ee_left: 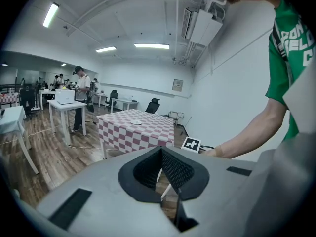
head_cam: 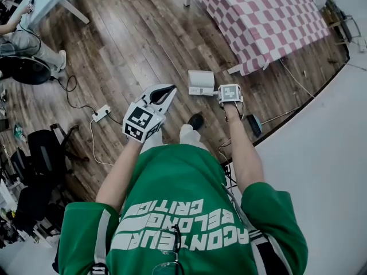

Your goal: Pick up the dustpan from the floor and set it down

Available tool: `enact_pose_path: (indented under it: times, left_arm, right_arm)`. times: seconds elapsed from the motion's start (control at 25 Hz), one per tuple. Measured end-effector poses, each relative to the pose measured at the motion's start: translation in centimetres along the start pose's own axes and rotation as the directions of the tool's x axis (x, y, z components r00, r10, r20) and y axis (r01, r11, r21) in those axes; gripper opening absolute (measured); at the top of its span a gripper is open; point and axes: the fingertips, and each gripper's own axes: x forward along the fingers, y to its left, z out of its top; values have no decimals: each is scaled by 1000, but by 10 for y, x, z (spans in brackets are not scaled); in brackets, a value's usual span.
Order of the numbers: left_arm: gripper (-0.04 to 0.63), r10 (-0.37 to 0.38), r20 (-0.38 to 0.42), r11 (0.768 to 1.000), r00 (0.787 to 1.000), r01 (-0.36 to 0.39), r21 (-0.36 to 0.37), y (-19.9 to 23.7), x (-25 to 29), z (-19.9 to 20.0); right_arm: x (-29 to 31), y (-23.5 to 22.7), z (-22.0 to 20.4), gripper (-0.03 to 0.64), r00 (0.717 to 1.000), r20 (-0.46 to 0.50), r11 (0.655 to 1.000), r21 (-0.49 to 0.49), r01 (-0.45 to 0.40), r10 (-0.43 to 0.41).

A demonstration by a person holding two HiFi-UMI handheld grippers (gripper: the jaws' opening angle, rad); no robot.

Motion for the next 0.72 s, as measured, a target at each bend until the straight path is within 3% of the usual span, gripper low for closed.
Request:
enact_pose_path:
  times: [0.32,0.44,0.72]
  left_arm:
    - [2,31,71,999,997,-30,-18,28,-10,25]
    - [2,36,97,999,995,-34,-23,40,-16,35]
    - [2,66,139,998,988,-65,-13,67,-26,55]
  right_arm:
    - [-67,12,58,110,980,196,999,-38,-31,38]
    - [-100,12,79,110,965,263,998,-63,1,15]
    - [-179,24,135,110,887,458,992,-129,9,52]
